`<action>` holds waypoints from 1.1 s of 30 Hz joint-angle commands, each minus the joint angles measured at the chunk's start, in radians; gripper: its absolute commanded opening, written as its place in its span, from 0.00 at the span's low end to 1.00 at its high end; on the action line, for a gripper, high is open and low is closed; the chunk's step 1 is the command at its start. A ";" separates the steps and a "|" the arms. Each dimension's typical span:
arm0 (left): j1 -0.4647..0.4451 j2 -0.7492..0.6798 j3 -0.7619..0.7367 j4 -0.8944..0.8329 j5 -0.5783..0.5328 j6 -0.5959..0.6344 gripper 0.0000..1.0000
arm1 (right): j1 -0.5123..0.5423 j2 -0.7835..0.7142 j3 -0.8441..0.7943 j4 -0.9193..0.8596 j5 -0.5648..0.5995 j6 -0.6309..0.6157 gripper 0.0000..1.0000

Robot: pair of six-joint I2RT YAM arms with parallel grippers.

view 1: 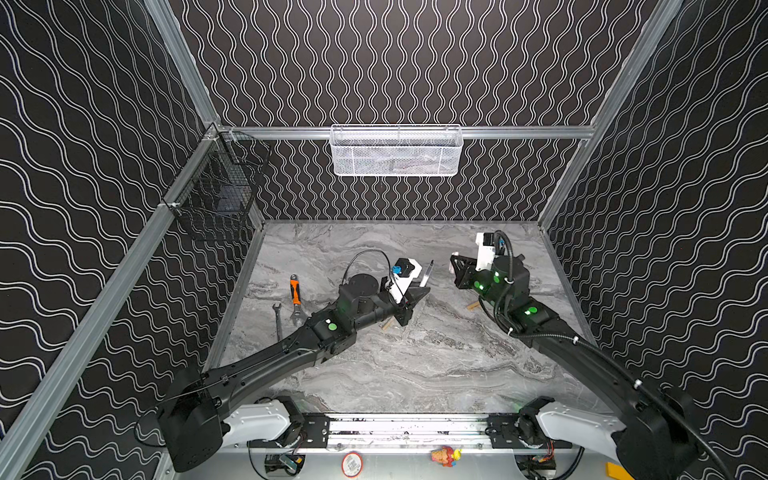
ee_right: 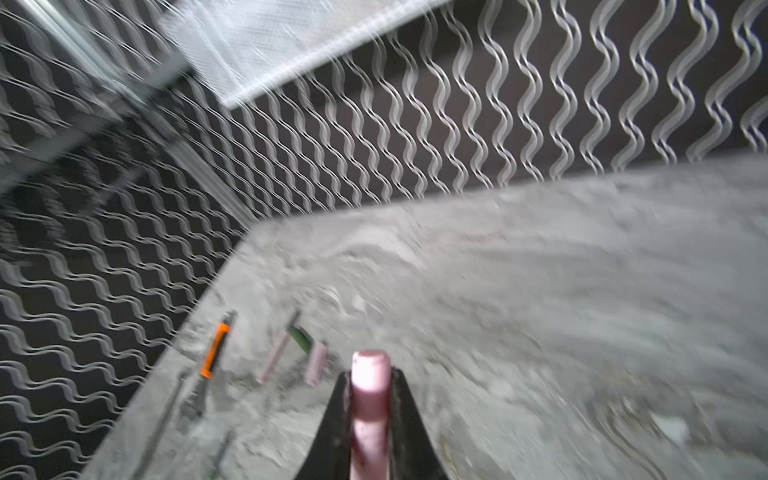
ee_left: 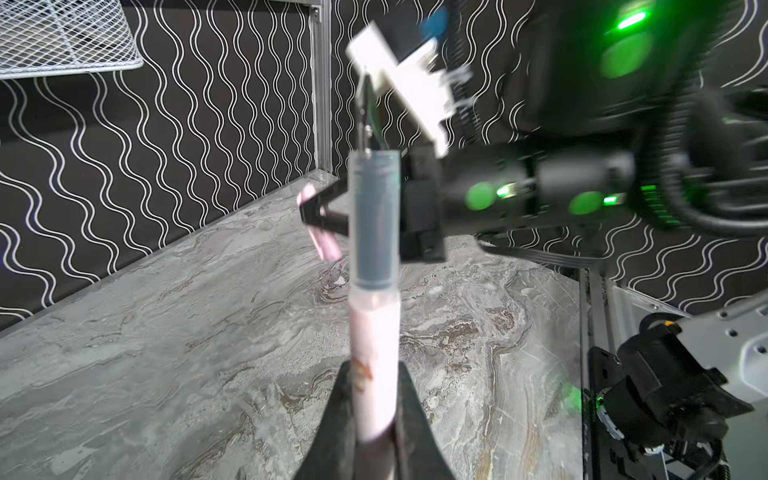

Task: Insert the pens into the pen caps
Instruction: 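Lift the pink cap with the right gripper and swing it upward, then carry the cap toward the pen tip held by the left gripper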

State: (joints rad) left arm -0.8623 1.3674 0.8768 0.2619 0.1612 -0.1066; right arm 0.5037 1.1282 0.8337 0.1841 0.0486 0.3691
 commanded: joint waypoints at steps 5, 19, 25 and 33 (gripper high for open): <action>0.033 0.025 0.015 0.041 0.031 -0.061 0.01 | 0.072 -0.078 0.056 0.135 0.067 -0.048 0.14; 0.035 0.064 0.038 0.026 0.104 -0.073 0.01 | 0.201 -0.094 0.128 0.193 0.082 -0.076 0.14; 0.035 0.065 0.037 0.028 0.106 -0.077 0.01 | 0.219 -0.076 0.145 0.187 0.064 -0.071 0.14; 0.034 0.065 0.041 0.022 0.104 -0.077 0.01 | 0.244 -0.077 0.128 0.186 0.059 -0.052 0.14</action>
State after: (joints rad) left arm -0.8276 1.4288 0.9096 0.2676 0.2661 -0.1806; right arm 0.7403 1.0554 0.9638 0.3378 0.1135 0.3000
